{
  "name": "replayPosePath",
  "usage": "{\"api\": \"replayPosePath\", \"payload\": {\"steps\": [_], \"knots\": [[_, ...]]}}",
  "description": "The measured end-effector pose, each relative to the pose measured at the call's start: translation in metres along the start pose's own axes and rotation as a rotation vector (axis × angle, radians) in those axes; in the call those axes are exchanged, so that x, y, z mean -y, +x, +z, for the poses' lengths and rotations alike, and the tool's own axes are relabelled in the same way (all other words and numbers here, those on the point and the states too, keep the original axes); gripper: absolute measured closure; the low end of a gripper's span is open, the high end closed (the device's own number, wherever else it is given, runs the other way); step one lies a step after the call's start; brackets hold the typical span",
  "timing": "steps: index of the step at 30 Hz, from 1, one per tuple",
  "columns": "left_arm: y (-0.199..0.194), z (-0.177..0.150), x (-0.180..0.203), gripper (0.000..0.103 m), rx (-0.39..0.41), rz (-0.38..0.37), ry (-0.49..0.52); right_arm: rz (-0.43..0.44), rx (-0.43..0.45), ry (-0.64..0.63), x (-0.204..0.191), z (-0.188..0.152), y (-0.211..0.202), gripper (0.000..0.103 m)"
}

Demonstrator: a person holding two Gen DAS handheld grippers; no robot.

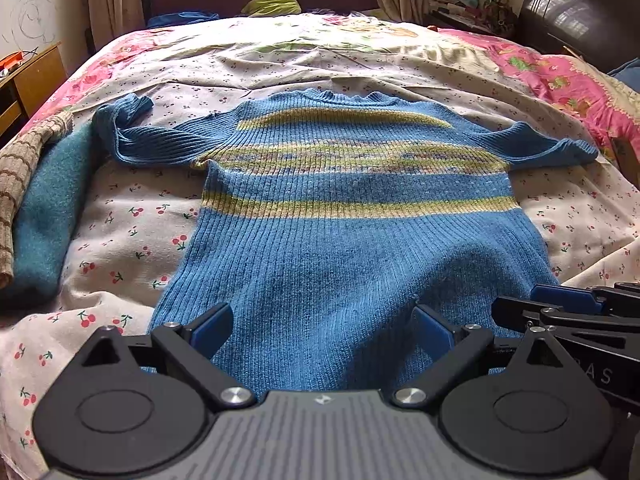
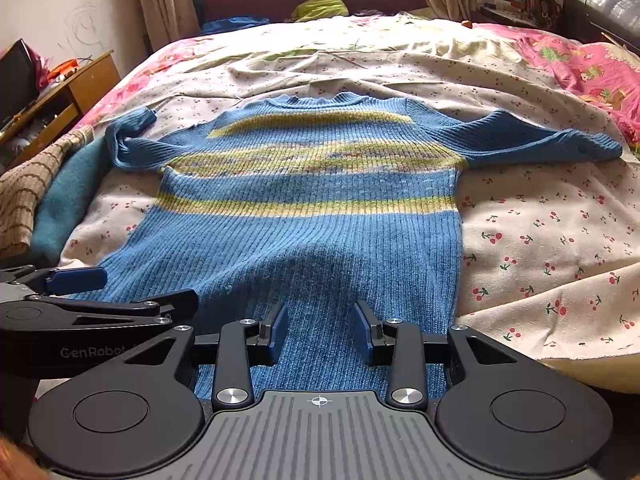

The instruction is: Fold small clothes

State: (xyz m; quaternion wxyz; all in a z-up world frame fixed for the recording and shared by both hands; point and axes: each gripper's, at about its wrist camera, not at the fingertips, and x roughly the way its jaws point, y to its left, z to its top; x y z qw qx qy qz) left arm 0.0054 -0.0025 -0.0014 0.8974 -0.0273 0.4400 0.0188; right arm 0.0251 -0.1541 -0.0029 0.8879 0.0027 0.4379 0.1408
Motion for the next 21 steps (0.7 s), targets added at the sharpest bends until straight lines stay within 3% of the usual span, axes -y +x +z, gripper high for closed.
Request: {"api": "replayPosePath", "payload": {"steps": [21], "knots": [[0.025,0.044,0.033,0.0,0.018,-0.023,0.055,0.019,0.027,0.093,0.045,0.028,0.012,0.067]]}}
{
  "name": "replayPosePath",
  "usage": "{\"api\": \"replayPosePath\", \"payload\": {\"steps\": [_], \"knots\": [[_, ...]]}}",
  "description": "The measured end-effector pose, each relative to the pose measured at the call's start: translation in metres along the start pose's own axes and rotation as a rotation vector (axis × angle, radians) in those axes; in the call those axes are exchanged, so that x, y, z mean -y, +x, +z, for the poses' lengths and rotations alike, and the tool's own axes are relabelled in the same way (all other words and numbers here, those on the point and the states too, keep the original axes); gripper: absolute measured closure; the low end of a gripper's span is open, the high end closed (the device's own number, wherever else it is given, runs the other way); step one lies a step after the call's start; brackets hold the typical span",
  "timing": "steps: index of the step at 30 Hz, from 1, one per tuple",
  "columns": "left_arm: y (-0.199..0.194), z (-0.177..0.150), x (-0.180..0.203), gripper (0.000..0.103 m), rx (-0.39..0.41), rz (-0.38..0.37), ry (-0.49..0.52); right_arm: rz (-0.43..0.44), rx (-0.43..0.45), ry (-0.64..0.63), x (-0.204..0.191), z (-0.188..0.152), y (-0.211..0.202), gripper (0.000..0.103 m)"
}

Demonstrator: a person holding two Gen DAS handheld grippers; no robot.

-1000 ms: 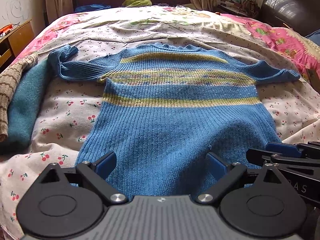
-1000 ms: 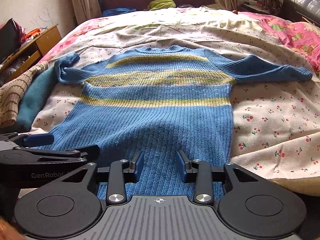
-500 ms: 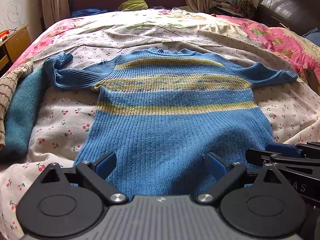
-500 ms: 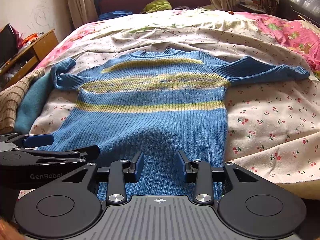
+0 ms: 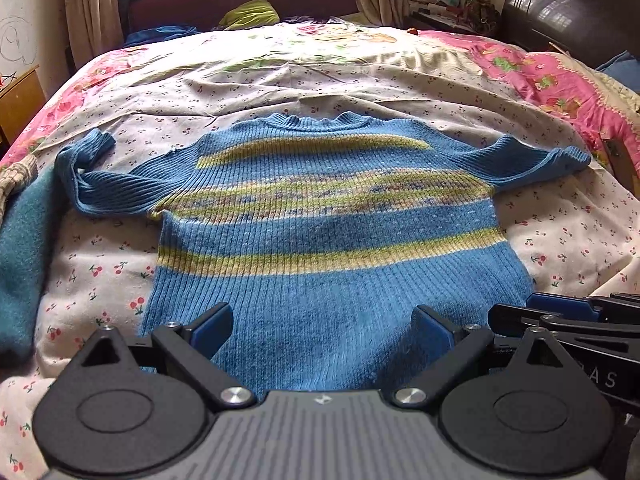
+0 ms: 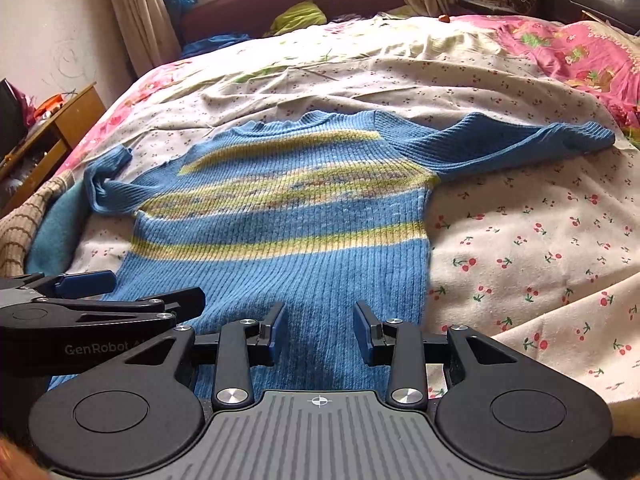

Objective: Fold small clothes
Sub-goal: 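Move the right tool to the sweater sleeve cuff nearest it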

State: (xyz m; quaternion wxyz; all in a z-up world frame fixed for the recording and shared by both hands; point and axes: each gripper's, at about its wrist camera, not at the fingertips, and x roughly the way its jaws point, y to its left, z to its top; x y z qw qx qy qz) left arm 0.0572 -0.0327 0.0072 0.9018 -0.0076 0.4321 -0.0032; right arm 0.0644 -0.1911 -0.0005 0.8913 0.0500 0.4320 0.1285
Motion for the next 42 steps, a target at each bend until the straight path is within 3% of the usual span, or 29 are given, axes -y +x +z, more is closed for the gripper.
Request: {"api": "replayPosePath", "payload": {"steps": [23,32,36,42], "knots": [[0.066,0.061,0.06,0.0,-0.016,-0.09,0.052,-0.022,0.023,0.085,0.073,0.058,0.022,0.067],[0.086,0.089,0.089,0.0,0.017,-0.138,0.065,-0.179,0.073,0.183,0.147,0.099,0.036,0.067],[0.096,0.102,0.11,0.0,0.038,-0.163,0.1,-0.277,0.113,0.249,0.191,0.131,0.047,0.067],[0.11,0.11,0.132,0.0,0.04,-0.198,0.132,-0.388,0.104,0.353,0.243,0.175,0.082,0.063]]}}
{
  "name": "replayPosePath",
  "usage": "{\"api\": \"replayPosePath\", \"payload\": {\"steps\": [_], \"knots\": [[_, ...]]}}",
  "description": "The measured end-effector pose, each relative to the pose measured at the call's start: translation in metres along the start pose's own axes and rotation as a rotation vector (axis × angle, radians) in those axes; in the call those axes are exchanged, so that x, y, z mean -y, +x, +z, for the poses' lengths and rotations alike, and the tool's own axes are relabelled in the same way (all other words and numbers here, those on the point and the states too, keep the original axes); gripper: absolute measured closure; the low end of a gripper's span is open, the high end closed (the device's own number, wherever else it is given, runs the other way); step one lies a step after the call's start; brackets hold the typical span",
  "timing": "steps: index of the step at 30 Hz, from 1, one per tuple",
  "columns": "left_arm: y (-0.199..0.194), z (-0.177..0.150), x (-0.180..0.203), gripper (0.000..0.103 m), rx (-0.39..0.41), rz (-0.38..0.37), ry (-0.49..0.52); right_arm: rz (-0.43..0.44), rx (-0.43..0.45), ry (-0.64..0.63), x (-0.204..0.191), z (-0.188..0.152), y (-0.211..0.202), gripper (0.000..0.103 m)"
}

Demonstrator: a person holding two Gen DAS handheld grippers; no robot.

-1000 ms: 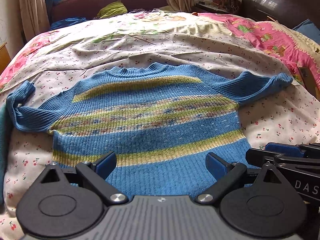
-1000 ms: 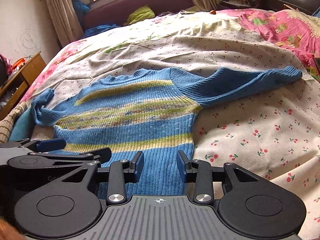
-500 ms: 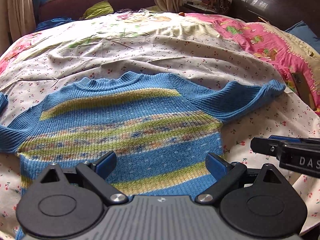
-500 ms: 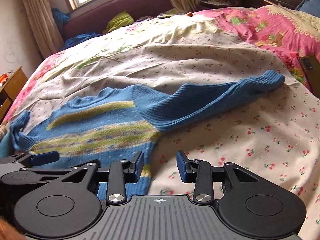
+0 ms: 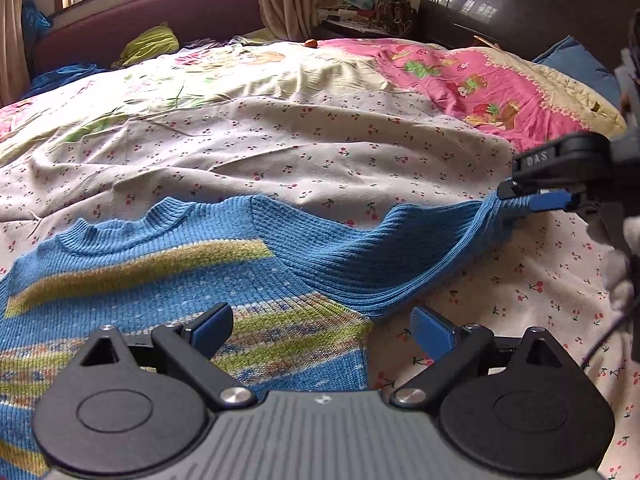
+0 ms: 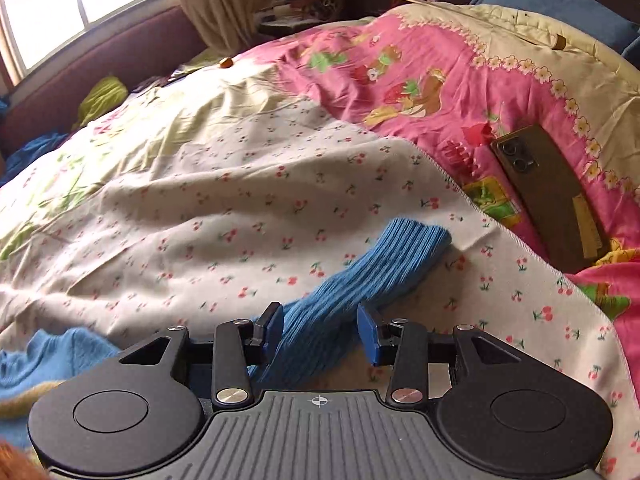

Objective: Fold small clothes
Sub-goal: 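Move the right tool to the sweater sleeve cuff nearest it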

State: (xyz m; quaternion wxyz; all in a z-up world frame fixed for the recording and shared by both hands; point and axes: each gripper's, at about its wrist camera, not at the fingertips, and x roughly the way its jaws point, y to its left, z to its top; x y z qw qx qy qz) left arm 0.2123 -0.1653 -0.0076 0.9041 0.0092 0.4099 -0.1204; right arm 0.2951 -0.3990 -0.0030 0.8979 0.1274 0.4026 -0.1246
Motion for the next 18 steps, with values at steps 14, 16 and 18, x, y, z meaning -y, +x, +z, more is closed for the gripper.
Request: {"api": "replayPosePath", "payload": {"steps": [14,16,18], "knots": [[0.011,-0.012,-0.002,0.0,-0.049,-0.018,-0.019,-0.07,-0.101,0.07,0.041,0.003,0.033,0.07],[0.01,-0.013,-0.002,0.0,-0.049,-0.022,-0.022,-0.059,-0.103,0.096,0.056,-0.004,0.02,0.07],[0.009,-0.014,-0.002,0.0,-0.049,-0.023,-0.021,-0.057,-0.105,0.119,0.068,-0.013,0.009,0.07]]}}
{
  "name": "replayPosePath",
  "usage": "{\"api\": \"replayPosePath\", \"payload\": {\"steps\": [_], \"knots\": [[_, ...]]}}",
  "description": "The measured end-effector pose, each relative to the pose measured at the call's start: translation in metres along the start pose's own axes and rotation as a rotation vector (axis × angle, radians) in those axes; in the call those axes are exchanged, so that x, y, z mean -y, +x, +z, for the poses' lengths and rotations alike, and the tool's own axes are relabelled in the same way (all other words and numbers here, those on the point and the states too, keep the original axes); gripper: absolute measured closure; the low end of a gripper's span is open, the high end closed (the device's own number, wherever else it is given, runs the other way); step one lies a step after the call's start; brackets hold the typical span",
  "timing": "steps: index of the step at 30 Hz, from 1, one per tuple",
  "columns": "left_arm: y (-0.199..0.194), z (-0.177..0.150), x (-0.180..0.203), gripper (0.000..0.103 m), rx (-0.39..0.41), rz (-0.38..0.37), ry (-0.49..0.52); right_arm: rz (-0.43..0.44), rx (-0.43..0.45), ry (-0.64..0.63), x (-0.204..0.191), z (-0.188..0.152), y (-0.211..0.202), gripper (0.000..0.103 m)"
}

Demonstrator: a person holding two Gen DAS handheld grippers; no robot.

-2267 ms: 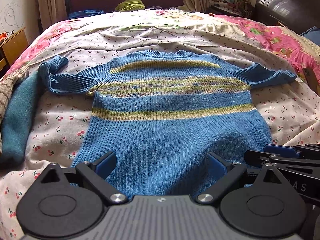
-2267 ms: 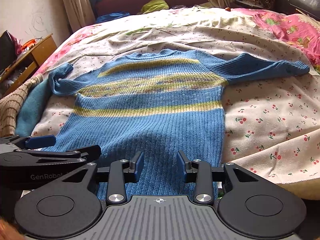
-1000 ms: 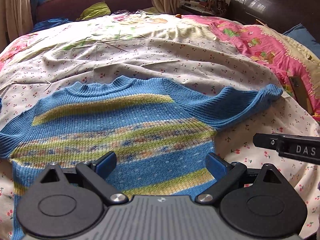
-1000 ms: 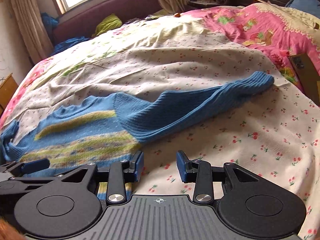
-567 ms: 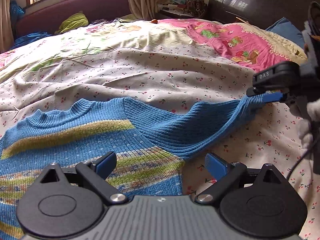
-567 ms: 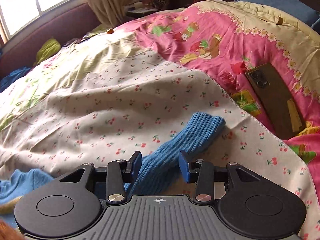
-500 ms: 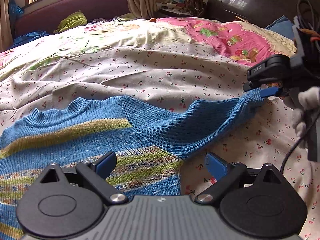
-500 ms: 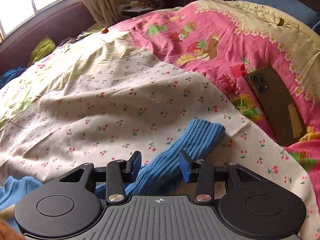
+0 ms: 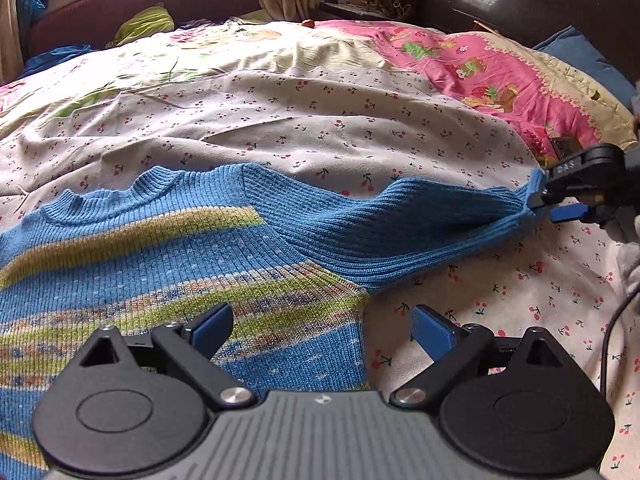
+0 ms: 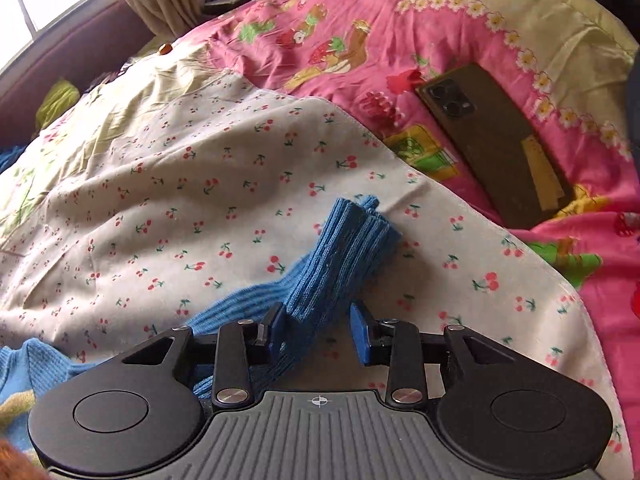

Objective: Fold small clothes
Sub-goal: 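Move the right tool to the sweater sleeve cuff nearest it, then close the right tool on the sleeve cuff and lift it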

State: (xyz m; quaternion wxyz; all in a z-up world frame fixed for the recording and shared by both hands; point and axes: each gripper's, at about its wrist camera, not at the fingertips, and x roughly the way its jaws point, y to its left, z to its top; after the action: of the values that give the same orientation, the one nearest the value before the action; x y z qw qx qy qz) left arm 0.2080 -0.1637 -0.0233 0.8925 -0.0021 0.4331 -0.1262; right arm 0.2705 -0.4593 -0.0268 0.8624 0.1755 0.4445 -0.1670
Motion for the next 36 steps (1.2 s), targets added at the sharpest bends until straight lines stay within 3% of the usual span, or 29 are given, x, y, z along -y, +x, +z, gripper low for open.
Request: {"api": "replayPosePath", "payload": {"steps": [4,9,12,14,19,26,30,36], "knots": [[-0.001,-0.001,0.002,0.0,-0.002,-0.005,0.001,0.02,-0.002,0.085,0.03,-0.012,-0.006,0.068],[-0.004,-0.004,0.006,0.0,-0.009,0.001,0.017,0.13,0.002,0.269,0.052,-0.004,0.001,0.065],[-0.004,-0.004,0.007,0.0,-0.008,0.008,0.021,0.131,0.039,0.242,0.038,0.006,-0.002,0.062],[-0.003,-0.002,0.009,0.0,-0.011,0.009,0.018,0.104,0.048,0.215,0.027,0.013,0.0,0.054],[-0.003,-0.001,0.017,0.0,-0.014,0.009,0.035,0.045,-0.007,0.163,0.012,0.019,0.023,0.054],[-0.006,-0.004,0.023,0.0,-0.009,0.012,0.066,-0.002,-0.008,0.163,0.044,-0.006,0.012,0.059],[-0.004,-0.007,0.024,0.0,-0.023,0.011,0.063,0.084,0.015,0.243,0.061,-0.008,0.003,0.055],[-0.007,-0.008,0.026,0.0,-0.019,0.012,0.069,0.221,0.019,0.397,0.065,-0.005,0.026,0.054]]}}
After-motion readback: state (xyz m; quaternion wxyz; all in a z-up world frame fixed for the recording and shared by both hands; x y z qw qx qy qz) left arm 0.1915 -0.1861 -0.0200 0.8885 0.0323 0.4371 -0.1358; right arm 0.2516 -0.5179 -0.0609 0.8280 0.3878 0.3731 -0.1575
